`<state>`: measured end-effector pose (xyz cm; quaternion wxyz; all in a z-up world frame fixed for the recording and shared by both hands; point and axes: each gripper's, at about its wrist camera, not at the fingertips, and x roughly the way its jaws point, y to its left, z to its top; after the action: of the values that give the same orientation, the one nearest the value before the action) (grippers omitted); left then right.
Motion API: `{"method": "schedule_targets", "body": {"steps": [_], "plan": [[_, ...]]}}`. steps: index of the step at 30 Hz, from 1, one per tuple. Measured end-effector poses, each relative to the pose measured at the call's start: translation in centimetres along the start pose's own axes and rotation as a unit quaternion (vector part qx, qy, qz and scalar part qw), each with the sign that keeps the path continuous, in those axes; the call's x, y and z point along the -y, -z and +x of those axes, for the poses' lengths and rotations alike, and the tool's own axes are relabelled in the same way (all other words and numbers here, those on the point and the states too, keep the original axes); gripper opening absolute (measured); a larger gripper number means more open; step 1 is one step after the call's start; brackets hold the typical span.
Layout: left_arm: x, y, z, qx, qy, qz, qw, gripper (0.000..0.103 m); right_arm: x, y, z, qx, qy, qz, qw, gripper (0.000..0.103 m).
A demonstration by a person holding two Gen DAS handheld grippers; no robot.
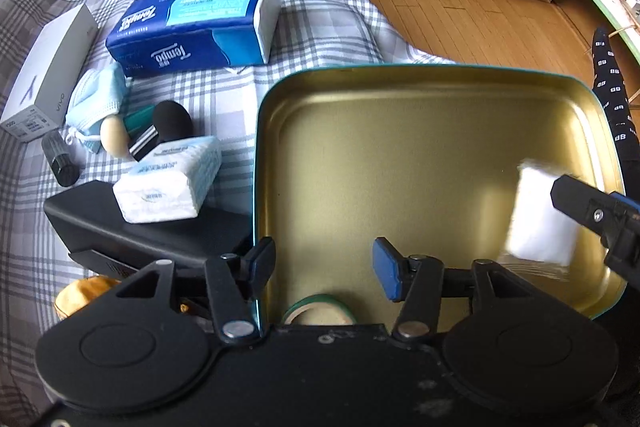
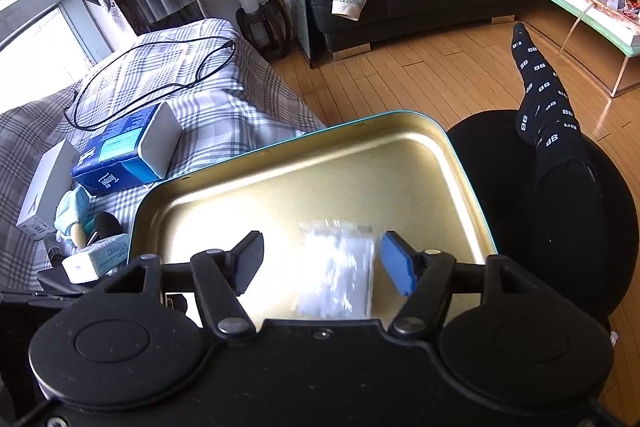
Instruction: Organize soft objects
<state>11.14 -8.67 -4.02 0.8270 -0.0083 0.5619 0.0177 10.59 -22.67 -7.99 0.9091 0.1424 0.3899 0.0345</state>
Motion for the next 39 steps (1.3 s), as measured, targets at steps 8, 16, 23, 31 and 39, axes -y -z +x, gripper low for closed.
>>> {"method": "schedule_targets", "body": {"steps": [8,16,23,31,39], "plan": [[-0.6,1.7,0.5,-0.021,0.015,-0.011,0.9996,0.054,0.4,-0.5,0.4,-0.011,-0.003,0.005,1.0,0.065],[-0.9,2.1,-4.3,0.038,-0.016,0.0,0.9992,0.087,-0.7,-0.7,-0.3,-0.026,-0.007,-0.018,0.999,0.065],[-5.3,2.7,-7.5,0.058,-0.012,-0.038,0.9975,0.102,-2.8,-0.1,-1.7,-0.032,-0.003,-0.058,0.998,0.071],[-13.4,4.3,-9.2,0.054,-0.08,-0.119,0.9882,0.102,-7.0,1.5,-2.3,-0.053,-0.042,-0.094,0.993,0.071],[-19.4,5.5,-11.0,0.06,-0.111,-0.187,0.9742,0.102,-10.7,1.8,-2.1,-0.071,-0.087,-0.117,0.987,0.071]]}}
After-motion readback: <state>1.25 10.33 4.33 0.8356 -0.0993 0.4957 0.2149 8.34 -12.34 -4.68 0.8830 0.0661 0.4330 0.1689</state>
